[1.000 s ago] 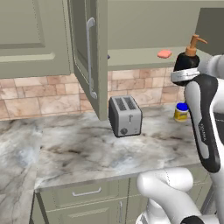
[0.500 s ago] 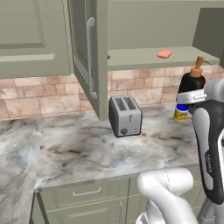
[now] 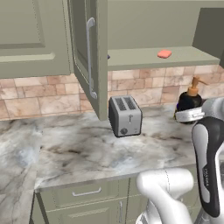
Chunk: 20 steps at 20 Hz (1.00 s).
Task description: Pick the bar soap and soap dispenser from the cabinet and place them on the counter.
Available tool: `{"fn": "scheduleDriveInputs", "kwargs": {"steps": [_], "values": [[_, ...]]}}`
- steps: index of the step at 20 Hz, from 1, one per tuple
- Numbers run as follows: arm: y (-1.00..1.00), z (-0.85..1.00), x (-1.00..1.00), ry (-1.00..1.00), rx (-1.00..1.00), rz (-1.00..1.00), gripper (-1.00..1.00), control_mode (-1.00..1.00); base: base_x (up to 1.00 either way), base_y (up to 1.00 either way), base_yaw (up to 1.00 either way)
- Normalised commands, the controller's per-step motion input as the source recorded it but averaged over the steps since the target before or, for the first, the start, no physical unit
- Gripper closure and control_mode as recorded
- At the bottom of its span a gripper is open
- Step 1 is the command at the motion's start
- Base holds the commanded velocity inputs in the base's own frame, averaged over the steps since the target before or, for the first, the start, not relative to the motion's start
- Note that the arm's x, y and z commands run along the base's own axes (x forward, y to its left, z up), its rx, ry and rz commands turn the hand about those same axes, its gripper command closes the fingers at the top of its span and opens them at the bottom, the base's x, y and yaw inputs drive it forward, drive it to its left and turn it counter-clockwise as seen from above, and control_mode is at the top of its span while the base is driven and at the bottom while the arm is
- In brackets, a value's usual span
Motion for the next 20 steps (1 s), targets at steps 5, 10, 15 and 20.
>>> {"fn": "scheduleDriveInputs", "kwargs": {"steps": [5,10,15,20], "values": [[0.0,-0.71,-0.04,-0.04,0.0,0.03,1.0,-1.0,0.0,0.0,0.0],[0.0,-0.73,0.0,-0.04,0.0,0.02,1.0,-1.0,0.0,0.0,0.0],[0.06,-0.58,0.07,-0.1,-0.02,0.0,1.0,-1.0,0.0,0.0,0.0],[0.1,-0.48,0.28,-0.11,-0.06,-0.04,1.0,-1.0,0.0,0.0,0.0]]}}
